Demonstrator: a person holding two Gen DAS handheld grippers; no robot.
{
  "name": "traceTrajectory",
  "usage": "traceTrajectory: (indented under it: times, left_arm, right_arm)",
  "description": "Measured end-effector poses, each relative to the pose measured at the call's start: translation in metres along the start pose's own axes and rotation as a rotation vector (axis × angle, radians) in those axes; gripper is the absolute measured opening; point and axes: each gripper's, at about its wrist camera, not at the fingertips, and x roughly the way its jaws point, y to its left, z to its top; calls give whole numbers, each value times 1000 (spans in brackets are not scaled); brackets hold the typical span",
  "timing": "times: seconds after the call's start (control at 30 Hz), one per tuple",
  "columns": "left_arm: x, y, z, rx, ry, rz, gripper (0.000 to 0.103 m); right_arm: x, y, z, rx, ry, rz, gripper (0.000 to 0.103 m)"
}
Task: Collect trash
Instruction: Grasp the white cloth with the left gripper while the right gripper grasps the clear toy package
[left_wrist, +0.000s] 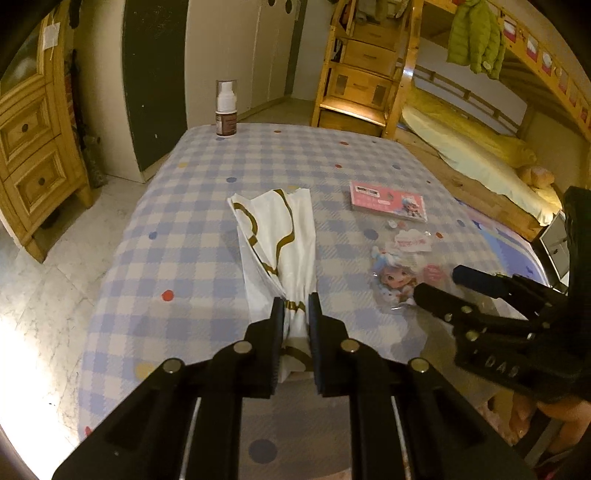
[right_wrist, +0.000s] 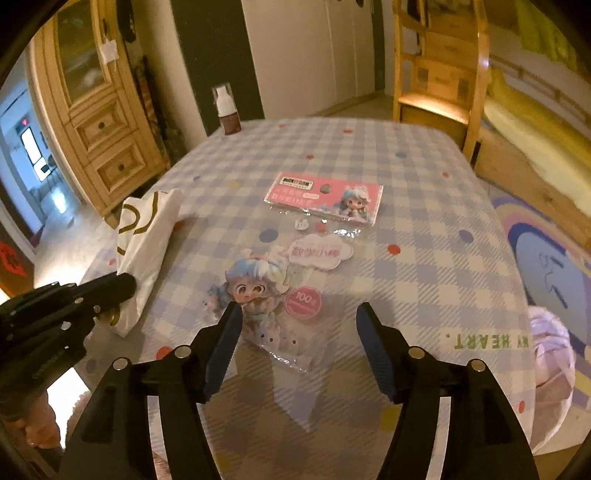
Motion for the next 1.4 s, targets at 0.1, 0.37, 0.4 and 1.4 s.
traceTrajectory:
  times: [0.1,0.37,0.4,1.4]
  left_arm:
    - [3,-9,-1,24,7,-16,12]
    - [12,-40,-3,119,47,-36,12]
    - [13,-44,-2,131,54,-41,12]
    - [-14,-104,13,219,-49,-76,11]
  right_arm:
    - [-3,-5,-3,6,9,6,8]
    - [-30,-23,2,57,-56,107,0]
    - [-34,-25,2,58,-63,116,5]
    - [-101,-82,-9,150,-171,-30,2]
